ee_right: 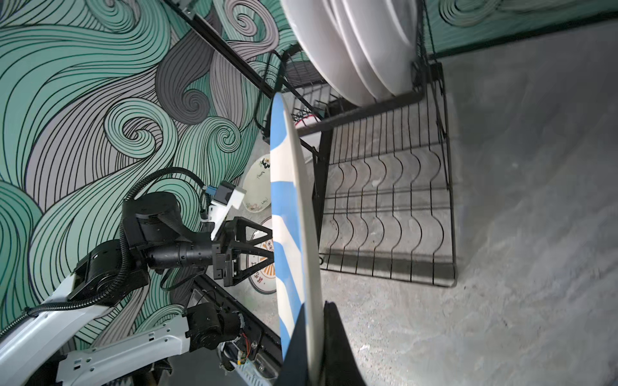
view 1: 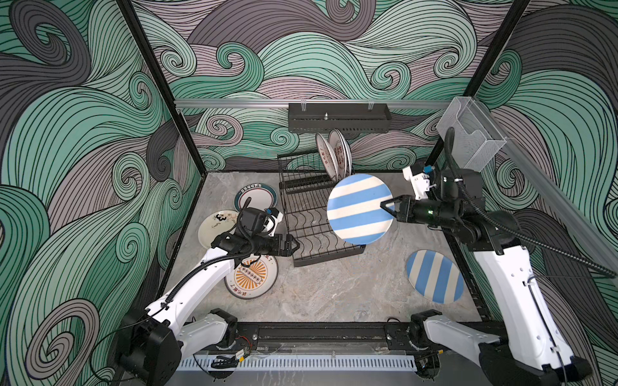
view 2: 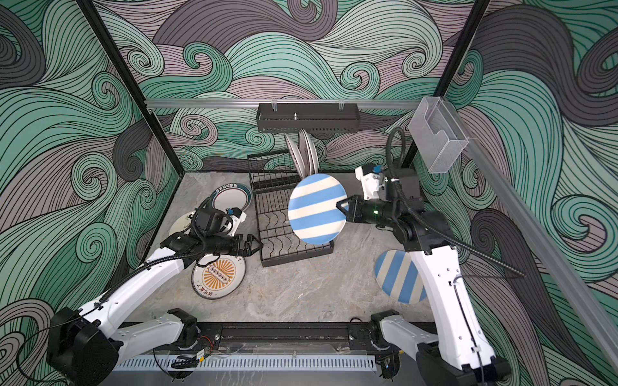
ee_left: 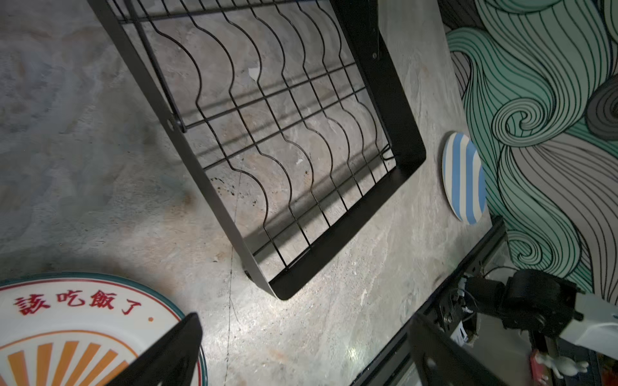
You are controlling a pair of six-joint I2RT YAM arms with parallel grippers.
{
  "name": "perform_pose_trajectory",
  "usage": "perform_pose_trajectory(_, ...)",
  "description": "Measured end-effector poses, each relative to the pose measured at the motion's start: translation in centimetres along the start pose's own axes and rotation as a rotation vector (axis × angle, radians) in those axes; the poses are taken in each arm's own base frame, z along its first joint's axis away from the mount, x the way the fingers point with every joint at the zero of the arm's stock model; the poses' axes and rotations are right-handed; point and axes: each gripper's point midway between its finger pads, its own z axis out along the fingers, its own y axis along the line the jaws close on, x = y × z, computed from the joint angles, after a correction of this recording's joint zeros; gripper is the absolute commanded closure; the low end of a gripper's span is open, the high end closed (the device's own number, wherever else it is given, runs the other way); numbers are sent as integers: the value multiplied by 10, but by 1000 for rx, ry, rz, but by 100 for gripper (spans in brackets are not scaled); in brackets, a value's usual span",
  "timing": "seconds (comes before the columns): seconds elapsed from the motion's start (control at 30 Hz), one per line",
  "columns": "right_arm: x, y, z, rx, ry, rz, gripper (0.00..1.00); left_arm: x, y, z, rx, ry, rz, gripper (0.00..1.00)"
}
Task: Load plates into a dish rack
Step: Place the plate on the dish rack.
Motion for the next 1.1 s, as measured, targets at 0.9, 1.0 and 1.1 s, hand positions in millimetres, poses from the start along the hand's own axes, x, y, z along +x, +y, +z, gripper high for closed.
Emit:
perform_pose_trajectory(0.9, -130, 31, 156, 661, -203, -595, 100, -4, 26, 13, -58, -31, -91, 2)
perform_pose_trajectory(1.0, -132, 23, 153, 723, -204, -606, 100, -4, 26, 14, -58, -30, -90, 1)
perform_pose_trajectory(1.1, -136, 20, 147, 766, -219, -607, 100, -4, 26, 14, -58, -30, -90, 1)
